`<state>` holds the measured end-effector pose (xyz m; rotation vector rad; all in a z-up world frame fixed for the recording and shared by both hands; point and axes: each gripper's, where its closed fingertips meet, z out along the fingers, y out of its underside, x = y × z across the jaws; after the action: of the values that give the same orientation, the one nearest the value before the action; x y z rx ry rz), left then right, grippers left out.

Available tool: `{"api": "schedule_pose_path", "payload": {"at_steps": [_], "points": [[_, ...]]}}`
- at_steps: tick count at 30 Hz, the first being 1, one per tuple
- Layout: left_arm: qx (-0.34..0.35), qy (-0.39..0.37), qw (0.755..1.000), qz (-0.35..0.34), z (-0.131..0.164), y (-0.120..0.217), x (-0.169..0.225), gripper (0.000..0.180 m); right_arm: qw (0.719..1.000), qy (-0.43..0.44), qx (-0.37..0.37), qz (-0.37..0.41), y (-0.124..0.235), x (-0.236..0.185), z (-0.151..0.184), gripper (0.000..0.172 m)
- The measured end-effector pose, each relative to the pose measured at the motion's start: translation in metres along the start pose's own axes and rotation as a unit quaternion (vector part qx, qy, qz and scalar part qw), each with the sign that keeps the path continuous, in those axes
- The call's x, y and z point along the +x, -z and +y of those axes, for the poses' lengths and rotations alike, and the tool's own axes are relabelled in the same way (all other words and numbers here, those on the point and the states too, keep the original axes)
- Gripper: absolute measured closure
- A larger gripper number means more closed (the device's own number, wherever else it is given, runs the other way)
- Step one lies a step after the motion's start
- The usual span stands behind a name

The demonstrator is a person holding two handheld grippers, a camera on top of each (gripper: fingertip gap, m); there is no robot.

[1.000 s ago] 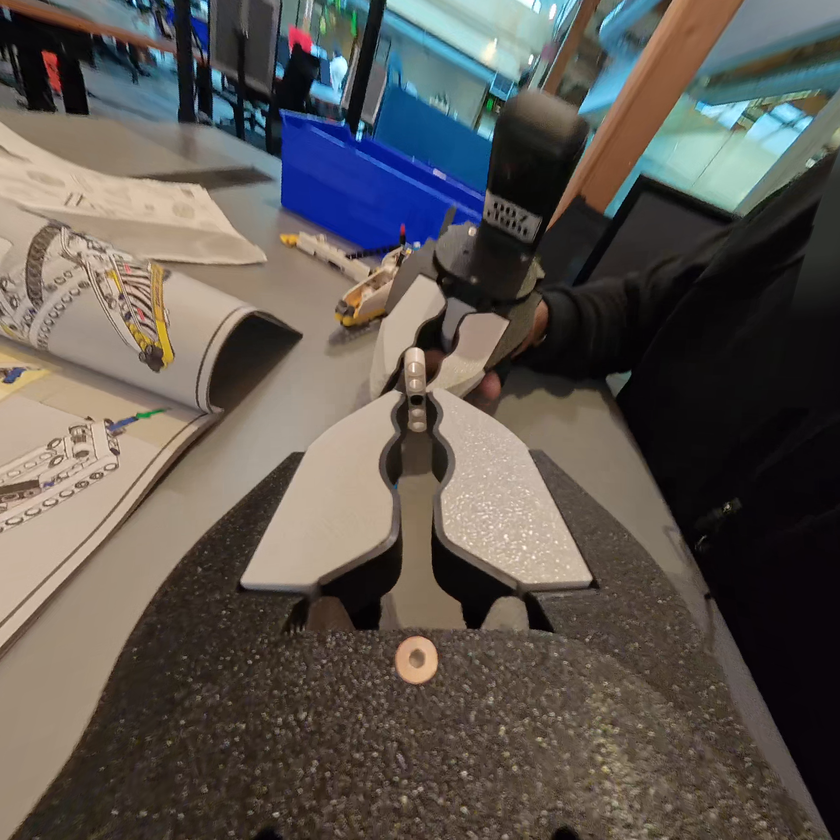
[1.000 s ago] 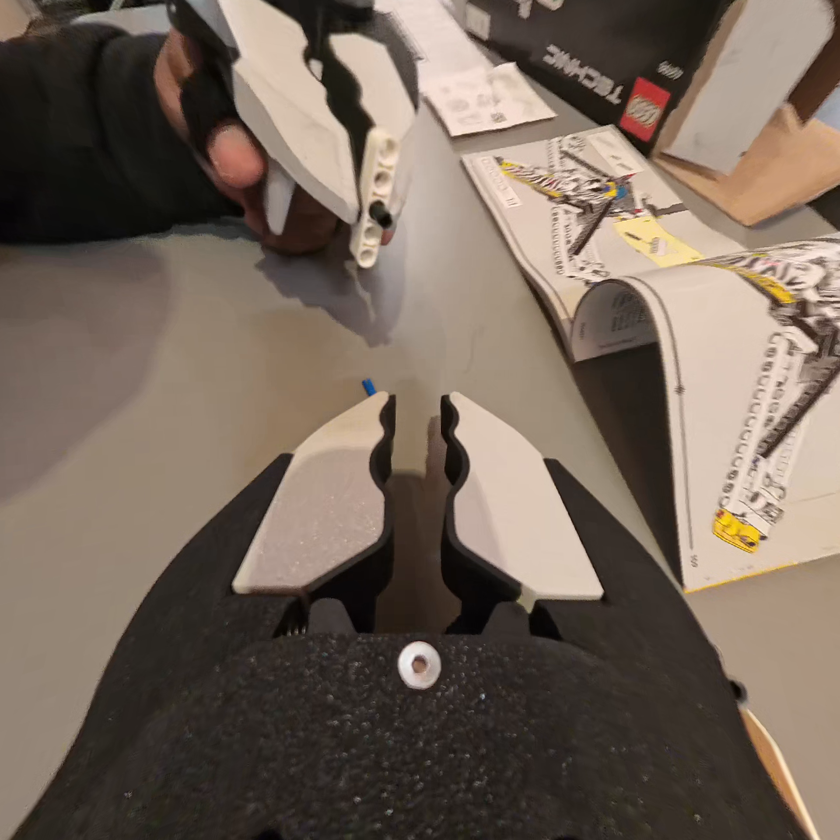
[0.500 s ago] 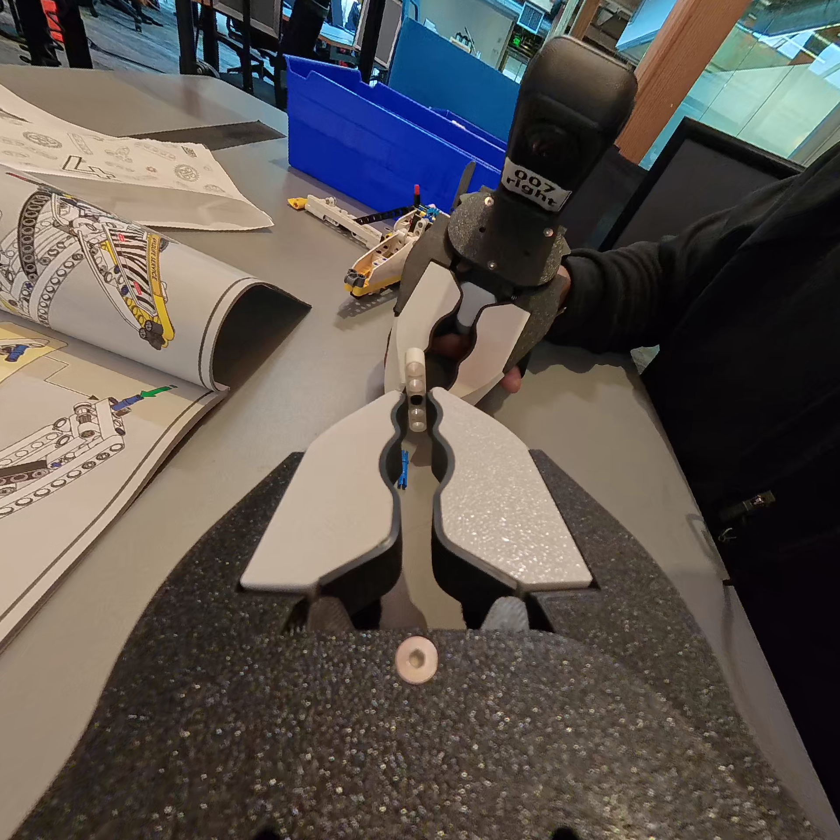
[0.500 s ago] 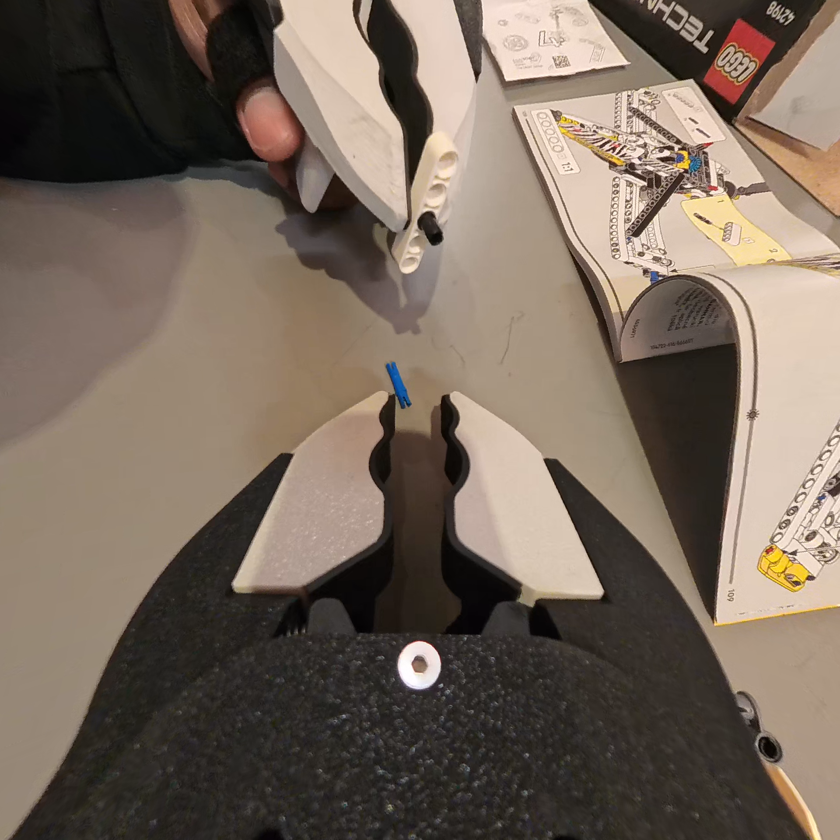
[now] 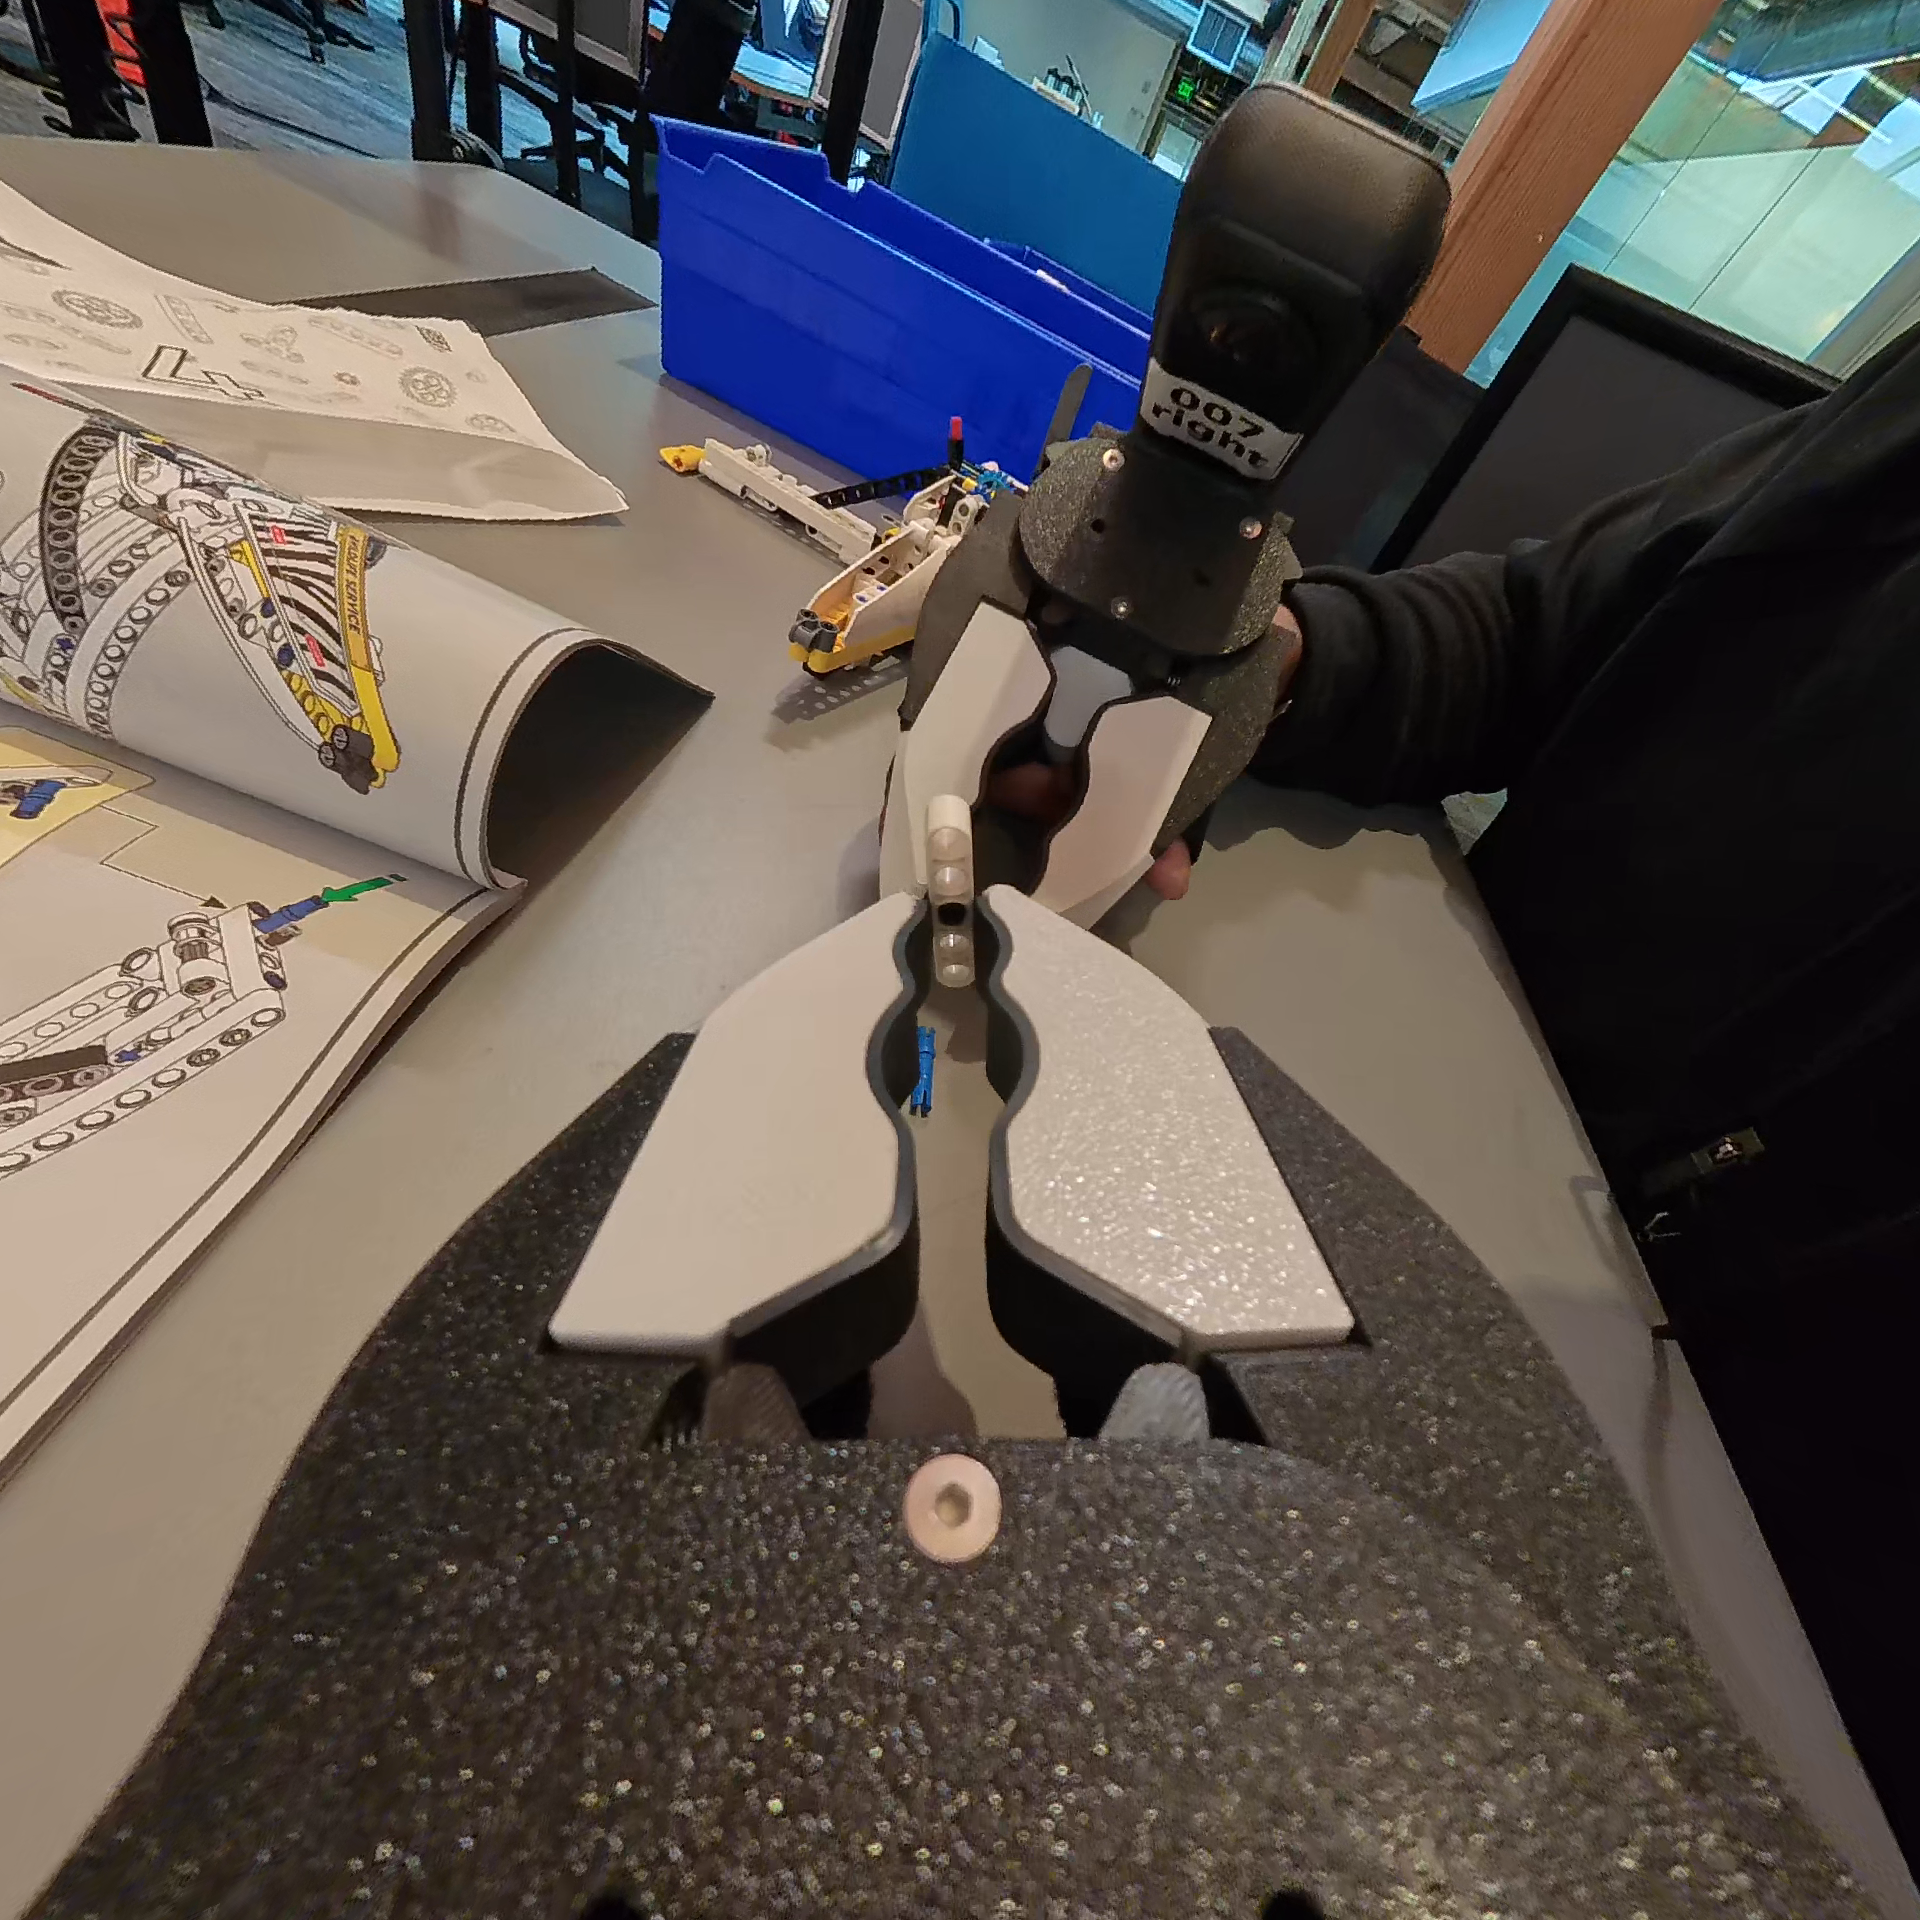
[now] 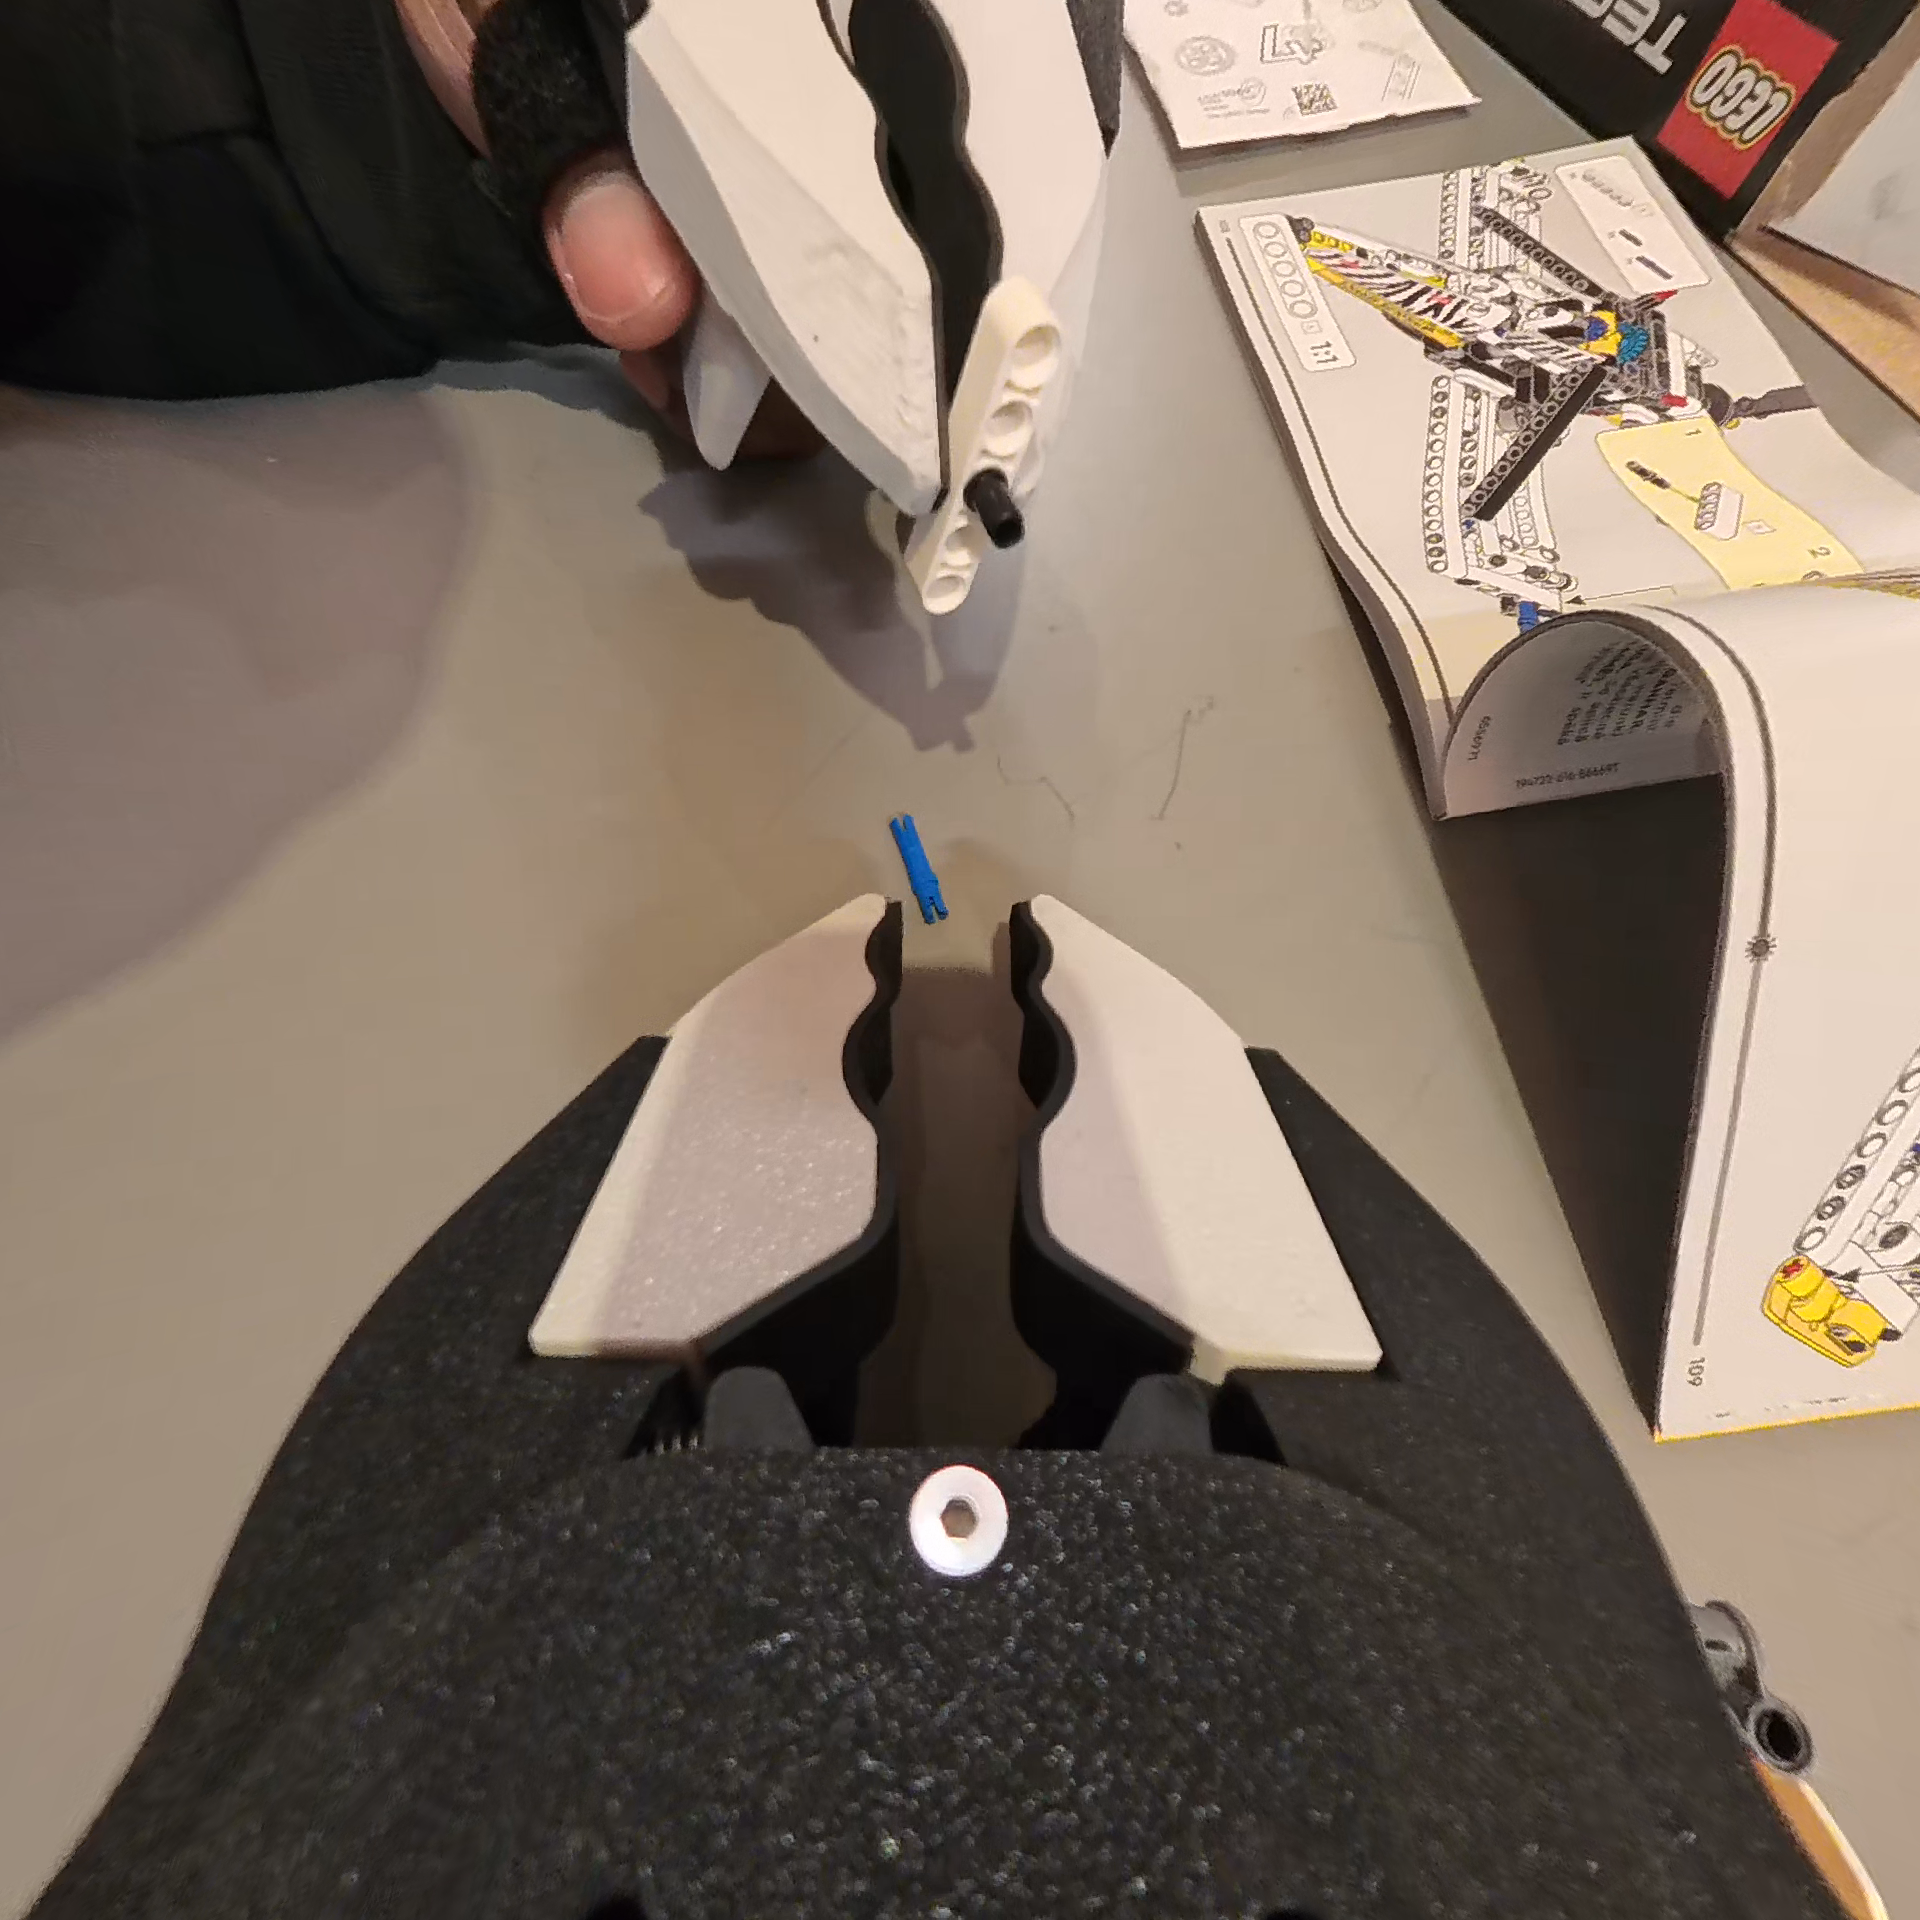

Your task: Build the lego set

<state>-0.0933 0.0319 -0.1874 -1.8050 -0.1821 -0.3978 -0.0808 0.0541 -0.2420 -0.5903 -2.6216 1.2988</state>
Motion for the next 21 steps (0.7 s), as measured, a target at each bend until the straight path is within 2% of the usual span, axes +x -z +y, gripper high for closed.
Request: {"api": "schedule_pose_path", "payload": {"at_steps": [1, 21], "points": [[0.0, 0.0, 1.0, 0.0, 0.0, 0.0, 0.0, 0.174, 1.0, 0.001, -0.001, -0.001, 0.0, 0.0, 0.0, 0.152], [-0.017, -0.001, 1.0, 0.002, 0.005, -0.002, 0.001, 0.174, 0.996, 0.042, -0.066, -0.041, -0.019, -0.004, 0.007, 0.149]]}}
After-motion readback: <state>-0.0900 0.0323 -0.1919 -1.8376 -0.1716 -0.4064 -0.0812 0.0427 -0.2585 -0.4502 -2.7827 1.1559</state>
